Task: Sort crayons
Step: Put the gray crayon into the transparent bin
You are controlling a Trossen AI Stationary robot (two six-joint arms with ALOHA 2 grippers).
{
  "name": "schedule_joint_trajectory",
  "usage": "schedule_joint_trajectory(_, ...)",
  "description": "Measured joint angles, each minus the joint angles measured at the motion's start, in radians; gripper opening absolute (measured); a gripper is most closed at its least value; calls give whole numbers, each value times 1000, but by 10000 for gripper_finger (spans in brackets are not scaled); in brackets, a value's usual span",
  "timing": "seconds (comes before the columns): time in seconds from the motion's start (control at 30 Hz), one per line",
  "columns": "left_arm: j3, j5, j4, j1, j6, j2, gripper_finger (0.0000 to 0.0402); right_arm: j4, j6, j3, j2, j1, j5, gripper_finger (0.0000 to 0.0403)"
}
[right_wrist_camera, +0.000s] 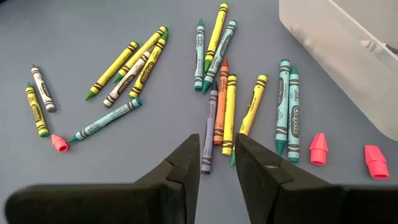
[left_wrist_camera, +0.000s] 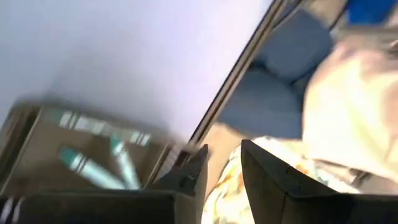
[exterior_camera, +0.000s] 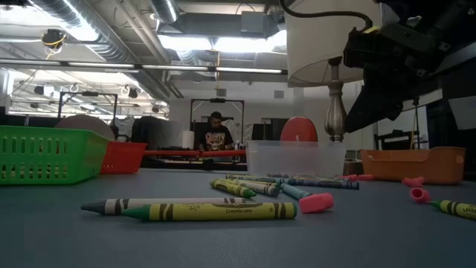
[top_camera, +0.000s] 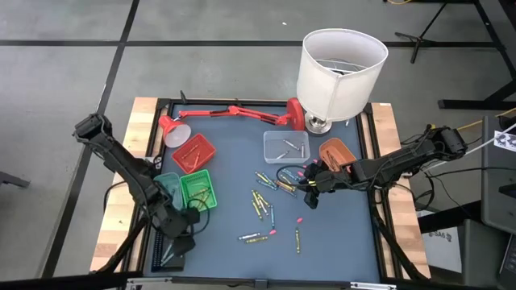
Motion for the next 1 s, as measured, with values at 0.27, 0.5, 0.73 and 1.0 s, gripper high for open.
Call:
schedule_joint_trajectory(0.27, 0, -299, 96, 79, 157, 0, 80, 0, 0, 0, 0, 0, 0, 99)
schedule_joint_trajectory(0.5, 0, -492, 195, 106, 430, 32, 80, 0, 0, 0, 0, 0, 0, 99)
schedule_joint_trajectory(0.73, 0, -550, 382, 135, 714, 159, 80, 0, 0, 0, 0, 0, 0, 99)
schedule_joint_trajectory(1.0, 0, -548, 528, 138, 882, 351, 80, 0, 0, 0, 0, 0, 0, 99)
